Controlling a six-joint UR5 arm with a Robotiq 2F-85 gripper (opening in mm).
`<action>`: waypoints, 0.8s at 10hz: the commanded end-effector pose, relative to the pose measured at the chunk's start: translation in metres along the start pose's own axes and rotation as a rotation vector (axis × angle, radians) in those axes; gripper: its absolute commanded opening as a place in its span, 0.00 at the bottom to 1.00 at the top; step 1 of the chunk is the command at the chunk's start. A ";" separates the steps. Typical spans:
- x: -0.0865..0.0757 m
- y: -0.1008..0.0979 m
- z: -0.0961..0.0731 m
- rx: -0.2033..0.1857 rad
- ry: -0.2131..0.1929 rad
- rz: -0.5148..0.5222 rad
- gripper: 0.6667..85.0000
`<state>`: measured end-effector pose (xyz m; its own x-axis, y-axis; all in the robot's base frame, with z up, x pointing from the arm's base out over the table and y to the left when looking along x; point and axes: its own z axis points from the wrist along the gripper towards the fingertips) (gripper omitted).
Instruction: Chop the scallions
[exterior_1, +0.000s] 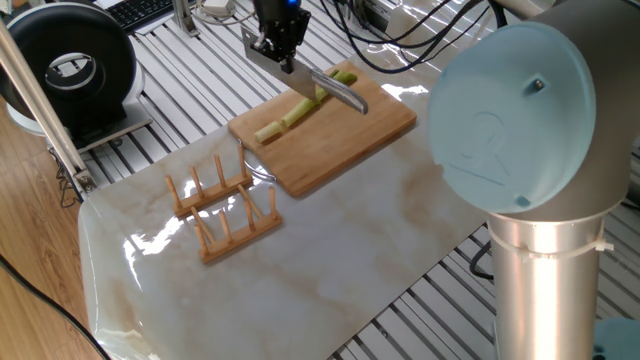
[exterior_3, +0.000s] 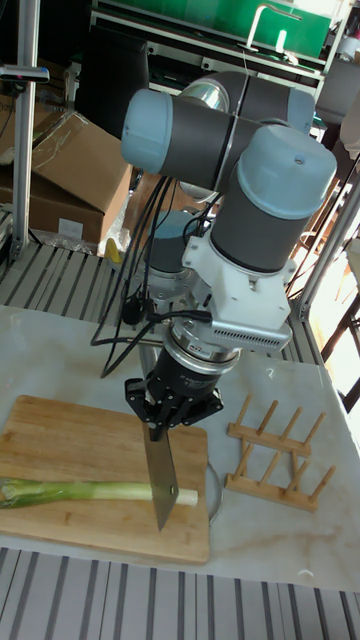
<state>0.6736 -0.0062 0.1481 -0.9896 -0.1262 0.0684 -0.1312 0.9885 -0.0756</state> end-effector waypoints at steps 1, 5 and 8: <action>0.001 0.012 0.001 -0.057 0.007 0.094 0.00; 0.005 0.011 -0.002 -0.092 0.024 0.062 0.00; 0.006 -0.025 0.011 -0.078 0.031 0.029 0.00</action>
<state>0.6693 -0.0180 0.1438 -0.9926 -0.0760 0.0950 -0.0778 0.9968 -0.0158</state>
